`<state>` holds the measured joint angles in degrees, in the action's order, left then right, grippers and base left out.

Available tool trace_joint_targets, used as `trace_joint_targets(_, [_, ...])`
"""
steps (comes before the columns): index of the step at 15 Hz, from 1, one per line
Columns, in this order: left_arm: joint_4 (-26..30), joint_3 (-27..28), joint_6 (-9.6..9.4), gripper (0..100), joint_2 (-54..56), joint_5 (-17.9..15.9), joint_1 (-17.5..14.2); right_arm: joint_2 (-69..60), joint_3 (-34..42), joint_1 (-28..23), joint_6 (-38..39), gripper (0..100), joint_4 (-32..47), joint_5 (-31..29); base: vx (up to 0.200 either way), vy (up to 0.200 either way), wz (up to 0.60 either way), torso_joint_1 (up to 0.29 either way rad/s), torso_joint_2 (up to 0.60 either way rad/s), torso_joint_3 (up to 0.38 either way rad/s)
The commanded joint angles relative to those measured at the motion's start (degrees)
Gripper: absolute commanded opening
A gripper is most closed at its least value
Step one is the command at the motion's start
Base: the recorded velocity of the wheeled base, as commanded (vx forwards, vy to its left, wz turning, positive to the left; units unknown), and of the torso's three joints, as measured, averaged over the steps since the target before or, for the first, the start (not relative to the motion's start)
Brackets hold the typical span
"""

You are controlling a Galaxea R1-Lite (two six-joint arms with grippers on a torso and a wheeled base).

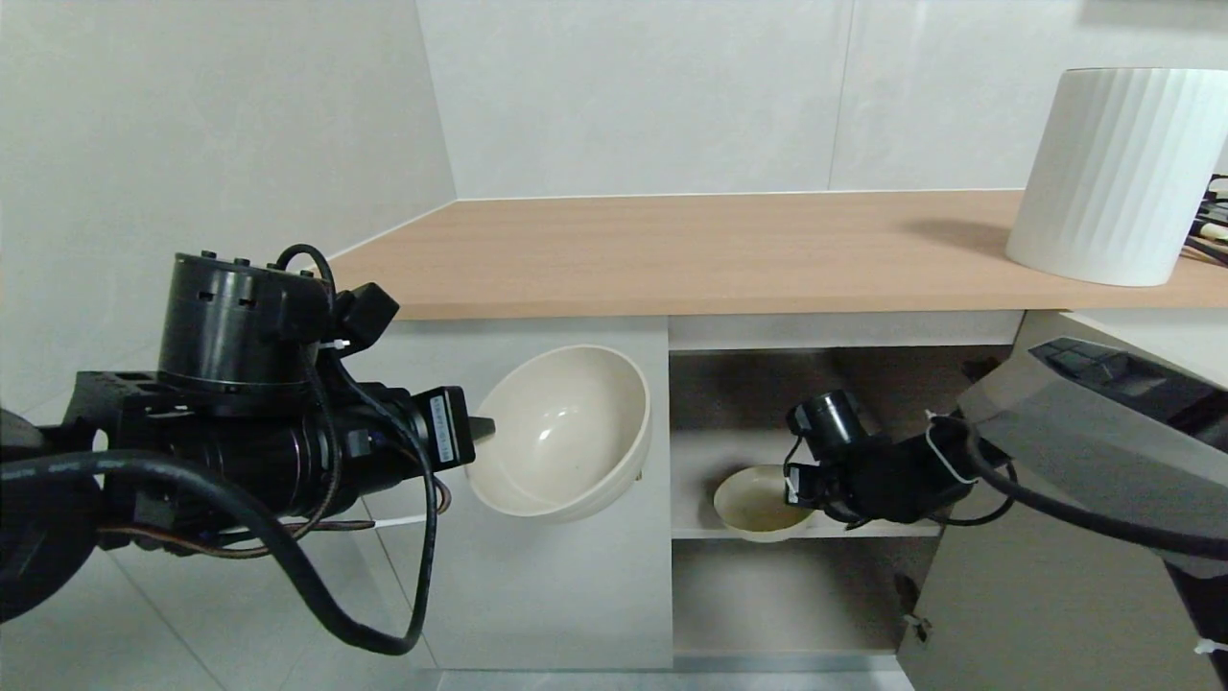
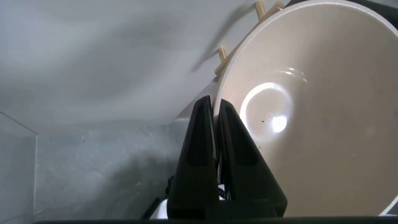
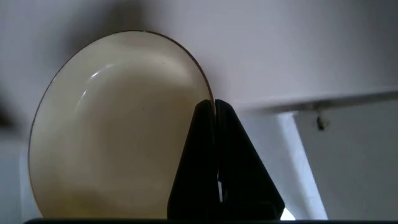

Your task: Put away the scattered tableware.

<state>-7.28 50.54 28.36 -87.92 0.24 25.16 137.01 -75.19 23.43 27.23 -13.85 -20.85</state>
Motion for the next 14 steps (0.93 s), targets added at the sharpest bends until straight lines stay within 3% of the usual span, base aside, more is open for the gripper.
trace_joint_targets(1, [-0.02,-0.01,0.03,0,-0.24,0.02,0.24,6.95,-5.14,-1.99,0.45,0,-0.04,-1.92,0.0,0.0,0.0,0.0,0.0,0.0])
trace_joint_targets(11, [-0.02,-0.01,0.03,0,-1.03,0.11,0.94,14.6,-17.27,-4.18,0.36,0,0.23,-8.95,0.0,0.0,0.0,0.0,0.0,0.0])
trace_joint_targets(12, [-0.02,-0.01,0.03,0,-1.11,0.11,0.94,14.51,-17.27,-4.27,0.36,100,0.23,-8.95,0.0,0.0,0.0,0.0,0.0,0.0])
trace_joint_targets(14, [-0.02,-0.01,0.03,0,-1.2,0.11,0.94,14.25,-16.92,-4.27,0.45,100,0.31,-8.95,0.0,0.0,0.0,0.0,0.0,0.0])
